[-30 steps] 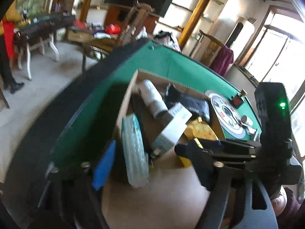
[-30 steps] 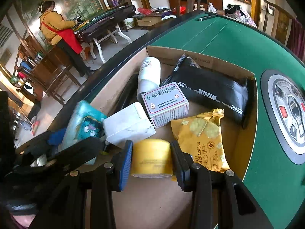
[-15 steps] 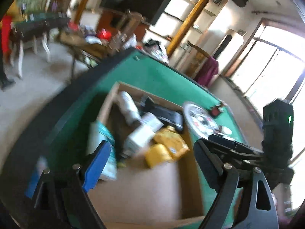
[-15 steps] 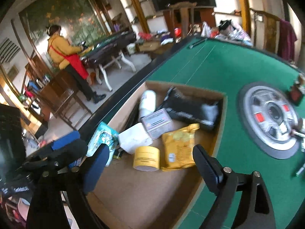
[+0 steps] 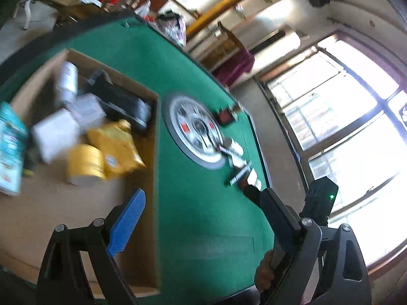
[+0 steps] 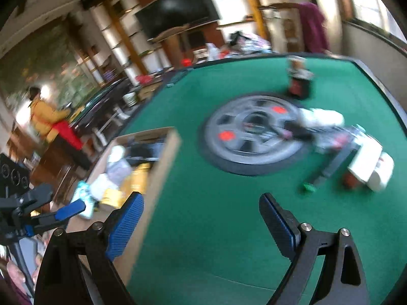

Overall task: Organize objects
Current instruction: 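Move both grippers back from the box to the items on the table, then grasp the white pesticide bottle with the right gripper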

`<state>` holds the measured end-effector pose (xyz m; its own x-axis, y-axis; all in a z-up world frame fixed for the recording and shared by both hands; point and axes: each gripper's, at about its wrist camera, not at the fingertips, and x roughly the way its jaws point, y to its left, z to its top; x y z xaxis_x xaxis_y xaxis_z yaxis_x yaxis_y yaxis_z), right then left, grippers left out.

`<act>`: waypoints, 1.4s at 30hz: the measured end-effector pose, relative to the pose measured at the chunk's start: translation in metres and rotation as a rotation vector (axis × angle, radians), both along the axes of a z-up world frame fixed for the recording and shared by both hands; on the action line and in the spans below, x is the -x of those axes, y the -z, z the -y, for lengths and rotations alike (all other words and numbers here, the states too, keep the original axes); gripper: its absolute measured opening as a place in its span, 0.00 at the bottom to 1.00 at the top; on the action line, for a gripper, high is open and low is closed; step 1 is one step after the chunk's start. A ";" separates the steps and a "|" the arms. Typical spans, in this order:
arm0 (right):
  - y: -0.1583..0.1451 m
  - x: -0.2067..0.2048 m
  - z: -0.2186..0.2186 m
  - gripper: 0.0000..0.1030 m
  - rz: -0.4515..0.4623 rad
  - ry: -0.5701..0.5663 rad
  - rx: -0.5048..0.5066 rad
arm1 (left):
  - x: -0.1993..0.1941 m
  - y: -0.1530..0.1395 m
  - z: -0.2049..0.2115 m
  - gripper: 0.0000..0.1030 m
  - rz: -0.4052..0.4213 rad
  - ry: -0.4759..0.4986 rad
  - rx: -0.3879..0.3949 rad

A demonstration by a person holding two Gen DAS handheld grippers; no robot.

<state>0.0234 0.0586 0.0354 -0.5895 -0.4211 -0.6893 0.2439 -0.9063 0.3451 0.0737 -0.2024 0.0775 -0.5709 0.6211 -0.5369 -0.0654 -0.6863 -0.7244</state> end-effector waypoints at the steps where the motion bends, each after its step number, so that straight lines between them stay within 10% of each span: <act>1: 0.002 -0.001 -0.015 0.92 0.003 0.029 0.001 | 0.003 0.001 -0.010 0.89 0.013 0.017 0.001; 17: 0.014 0.010 -0.195 0.92 0.041 0.405 -0.032 | 0.016 0.049 -0.158 0.89 0.040 0.275 0.446; 42: 0.055 0.233 -0.078 0.92 0.348 0.203 -0.413 | 0.011 0.052 -0.135 0.89 0.013 0.317 0.404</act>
<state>-0.2096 0.1368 -0.0192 -0.3390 0.0221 -0.9405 -0.0132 -0.9997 -0.0187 0.0628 -0.0669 0.0254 -0.3795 0.5043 -0.7757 -0.3080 -0.8594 -0.4081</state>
